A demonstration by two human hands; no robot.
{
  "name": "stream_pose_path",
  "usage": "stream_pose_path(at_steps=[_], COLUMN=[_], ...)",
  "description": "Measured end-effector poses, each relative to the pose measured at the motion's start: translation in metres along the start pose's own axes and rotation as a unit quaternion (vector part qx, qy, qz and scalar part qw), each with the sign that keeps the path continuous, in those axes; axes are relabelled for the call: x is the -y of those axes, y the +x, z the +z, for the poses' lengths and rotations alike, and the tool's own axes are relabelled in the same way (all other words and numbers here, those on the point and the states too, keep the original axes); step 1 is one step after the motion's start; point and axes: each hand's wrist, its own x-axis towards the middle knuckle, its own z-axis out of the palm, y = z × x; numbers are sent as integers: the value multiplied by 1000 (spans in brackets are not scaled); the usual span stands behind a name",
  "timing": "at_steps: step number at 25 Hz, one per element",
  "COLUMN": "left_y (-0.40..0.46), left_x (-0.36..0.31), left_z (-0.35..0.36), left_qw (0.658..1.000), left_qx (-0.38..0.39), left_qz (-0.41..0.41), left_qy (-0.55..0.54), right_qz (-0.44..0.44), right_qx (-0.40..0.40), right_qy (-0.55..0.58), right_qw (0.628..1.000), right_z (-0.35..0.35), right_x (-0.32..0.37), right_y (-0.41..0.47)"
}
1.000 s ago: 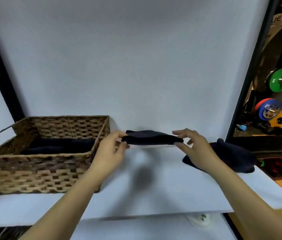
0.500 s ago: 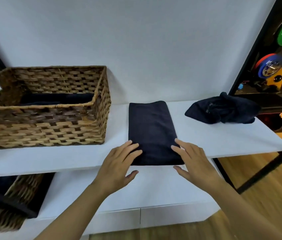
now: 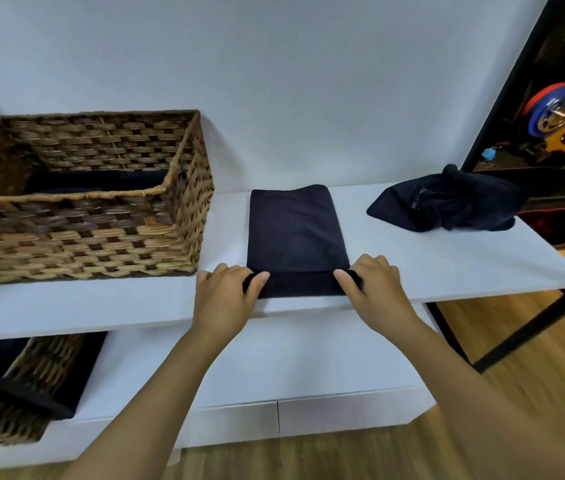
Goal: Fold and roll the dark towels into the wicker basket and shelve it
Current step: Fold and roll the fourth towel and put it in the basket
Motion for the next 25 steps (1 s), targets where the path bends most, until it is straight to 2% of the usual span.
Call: stream_pose_path(at_steps=[3, 5, 6, 7, 8, 9, 11, 13, 14, 15, 16, 17, 18, 20, 22, 23, 25], left_y=[15, 16, 14, 8, 1, -6, -17, -27, -25, -24, -21, -17, -10, -4, -5, -6, -4], left_x=[-16, -26, -31, -38, -46, -55, -66, -66, -64, -61, -63, -65, -69, -65, -47, -34, -7], left_z=[-8, -14, -16, -15, -10, -2, 20, 42, 48, 50, 50, 47, 44, 40, 35, 31, 20], left_qw=[989, 985, 989, 993, 991, 983, 966, 969, 972, 975, 980, 987, 991, 987, 976, 973, 976], left_qx=[103, 95, 44, -33, -104, -142, -123, -72, -64, -55, -32, 3, 52, 79, 16, -13, -15], left_qz=[-108, -136, -116, -61, 16, 99, 225, 235, 225, 216, 196, 158, 115, 128, 204, 214, 199], left_qy=[21, 51, 77, 91, 86, 63, 28, 21, 13, 3, -10, -31, -52, -63, -76, -81, -91], right_qz=[93, 123, 133, 138, 134, 134, 149, 161, 137, 59, -56, -167, -230, -218, -206, -219, -212], right_qx=[59, 57, 60, 66, 68, 68, 79, 73, 20, -64, -135, -142, -86, 20, -4, -29, -51], right_qy=[-12, 6, 19, 24, 21, 17, 2, -13, -29, -39, -42, -39, -20, 4, -40, -70, -69], right_qw=[994, 991, 989, 988, 988, 988, 986, 984, 990, 995, 988, 975, 969, 976, 978, 973, 973], right_z=[-1, -4, -6, -8, -8, -6, -7, -13, -14, -14, -10, -2, 10, 30, 36, 36, 30], right_x=[7, 9, 9, 9, 9, 9, 11, 13, 16, 21, 28, 36, 43, 36, 12, 1, -10], right_y=[18, 22, 24, 26, 28, 27, 27, 26, 22, 16, 8, -2, -11, -22, -18, -14, -7])
